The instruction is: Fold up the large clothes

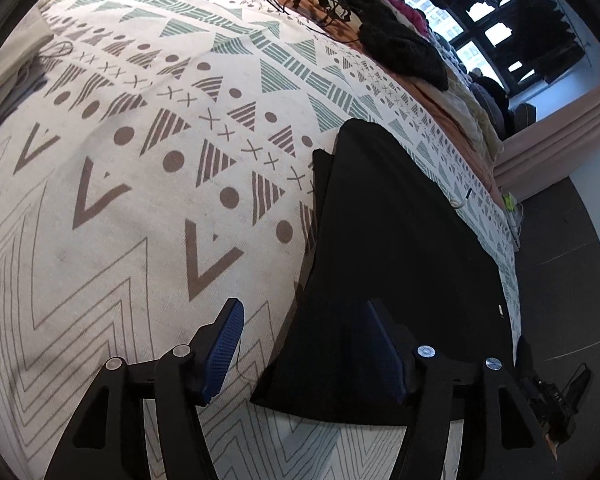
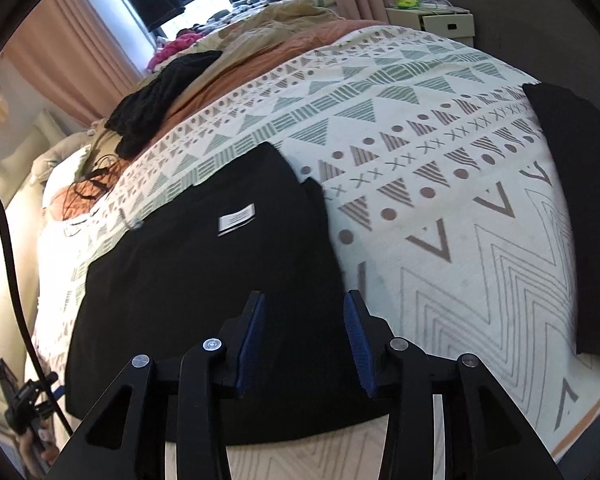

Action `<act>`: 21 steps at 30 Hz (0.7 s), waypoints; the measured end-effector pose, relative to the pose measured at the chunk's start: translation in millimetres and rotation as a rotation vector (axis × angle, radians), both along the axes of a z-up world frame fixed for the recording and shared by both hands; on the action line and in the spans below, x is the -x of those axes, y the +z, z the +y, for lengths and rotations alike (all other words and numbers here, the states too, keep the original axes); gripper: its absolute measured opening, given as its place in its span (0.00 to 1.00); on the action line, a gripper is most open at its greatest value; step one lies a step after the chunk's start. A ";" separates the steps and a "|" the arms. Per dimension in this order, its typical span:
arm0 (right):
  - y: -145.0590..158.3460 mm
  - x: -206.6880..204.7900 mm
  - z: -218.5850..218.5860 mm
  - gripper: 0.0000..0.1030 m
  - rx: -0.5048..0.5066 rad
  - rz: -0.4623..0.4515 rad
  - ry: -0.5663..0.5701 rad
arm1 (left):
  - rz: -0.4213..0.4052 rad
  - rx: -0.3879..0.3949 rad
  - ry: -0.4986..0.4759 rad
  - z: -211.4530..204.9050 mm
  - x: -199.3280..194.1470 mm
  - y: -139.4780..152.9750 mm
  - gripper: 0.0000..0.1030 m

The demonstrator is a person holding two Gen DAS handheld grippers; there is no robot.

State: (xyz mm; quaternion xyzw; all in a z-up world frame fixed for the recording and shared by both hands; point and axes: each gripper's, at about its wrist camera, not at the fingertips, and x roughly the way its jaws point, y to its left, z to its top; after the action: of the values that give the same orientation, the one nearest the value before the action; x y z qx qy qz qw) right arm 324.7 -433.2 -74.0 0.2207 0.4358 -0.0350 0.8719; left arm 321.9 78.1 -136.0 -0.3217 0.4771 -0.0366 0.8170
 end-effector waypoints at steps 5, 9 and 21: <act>4.4 10.4 37.1 0.40 0.016 0.000 0.054 | 0.033 0.108 0.021 3.7 18.0 -17.4 0.62; 5.1 14.8 71.2 0.40 0.016 -0.002 0.110 | 0.039 0.155 0.016 1.2 28.4 -22.2 0.62; -13.4 9.4 178.6 0.40 0.042 0.053 0.327 | 0.042 0.251 -0.008 -12.4 17.4 -34.7 0.61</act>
State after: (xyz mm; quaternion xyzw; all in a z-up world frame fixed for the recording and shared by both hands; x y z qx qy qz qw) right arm 315.3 -254.7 -87.4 0.1274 0.4881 0.0925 0.8585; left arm 304.5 65.7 -170.7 -0.4203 0.4871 -0.0923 0.7600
